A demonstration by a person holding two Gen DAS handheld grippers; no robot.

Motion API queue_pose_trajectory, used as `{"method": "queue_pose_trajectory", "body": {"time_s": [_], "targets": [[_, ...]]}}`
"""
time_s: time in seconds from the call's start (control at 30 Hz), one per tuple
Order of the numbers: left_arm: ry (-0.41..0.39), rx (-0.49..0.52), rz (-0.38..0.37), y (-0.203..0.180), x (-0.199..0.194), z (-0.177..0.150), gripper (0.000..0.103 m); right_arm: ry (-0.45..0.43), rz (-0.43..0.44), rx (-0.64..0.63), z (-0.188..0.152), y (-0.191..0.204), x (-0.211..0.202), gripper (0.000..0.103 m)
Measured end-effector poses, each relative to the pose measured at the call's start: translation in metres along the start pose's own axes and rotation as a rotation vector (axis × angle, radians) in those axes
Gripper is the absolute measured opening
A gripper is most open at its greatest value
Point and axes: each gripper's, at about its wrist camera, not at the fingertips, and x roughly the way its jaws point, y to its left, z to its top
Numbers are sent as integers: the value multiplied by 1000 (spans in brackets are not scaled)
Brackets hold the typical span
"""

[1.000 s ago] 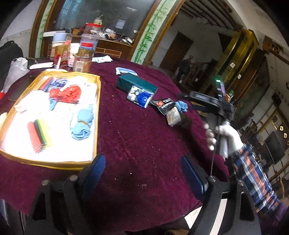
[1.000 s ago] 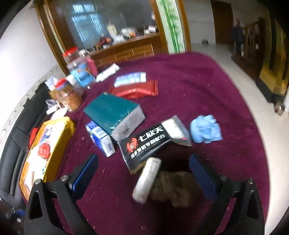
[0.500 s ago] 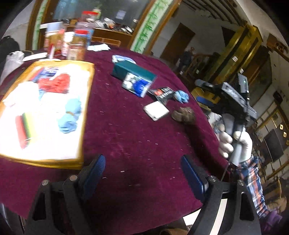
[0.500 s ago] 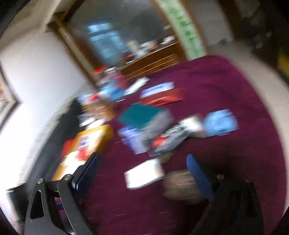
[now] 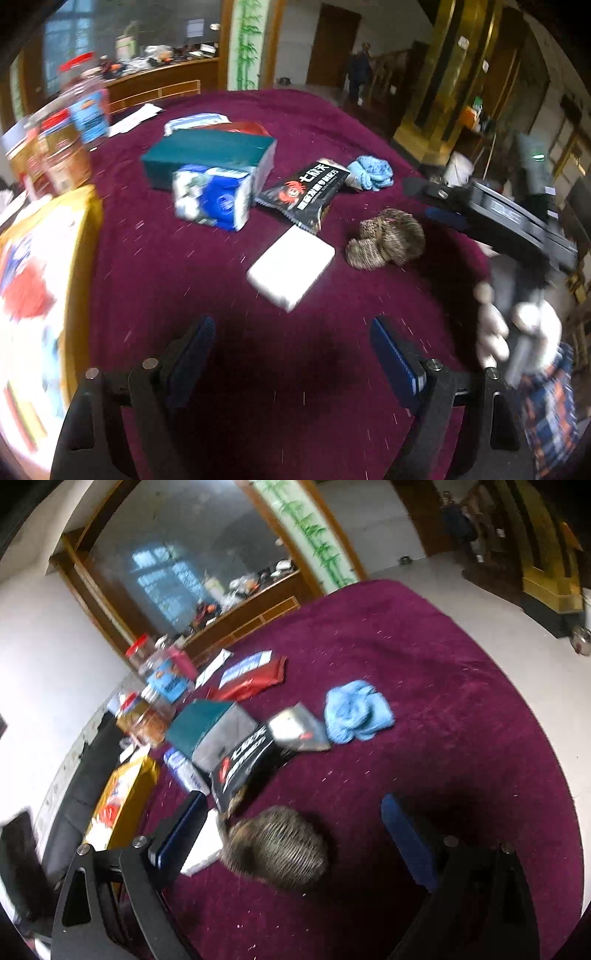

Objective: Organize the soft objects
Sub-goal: 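Grasp the white face tissue pack with left while right grasps the brown knit ball, then carry the tissue pack and knit ball into the tray and open both tools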

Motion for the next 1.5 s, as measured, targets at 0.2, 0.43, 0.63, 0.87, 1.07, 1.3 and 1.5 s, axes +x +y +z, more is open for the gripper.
{"method": "queue_pose_trajectory", "body": {"time_s": [0.2, 0.43, 0.63, 0.87, 1.07, 1.3, 1.5], "targets": [[40, 101, 62, -11, 61, 31, 88, 43, -28, -144, -8, 24, 2, 95], [52, 218, 107, -25, 98, 41, 88, 60, -76, -163, -12, 23, 7, 95], [40, 134, 64, -14, 93, 42, 59, 73, -88, -154, -13, 20, 13, 95], [-26, 22, -29, 2, 42, 27, 60, 76, -82, -174, -16, 23, 16, 87], [-110, -67, -116, 25, -26, -4, 60, 92, -75, -160, -16, 21, 19, 60], [-222, -220, -53, 91, -107, -48, 60, 77, -98, -153, -17, 22, 15, 58], [-259, -431, 101, 186, -152, -101, 60, 65, -72, -113, -14, 33, -10, 58]]}}
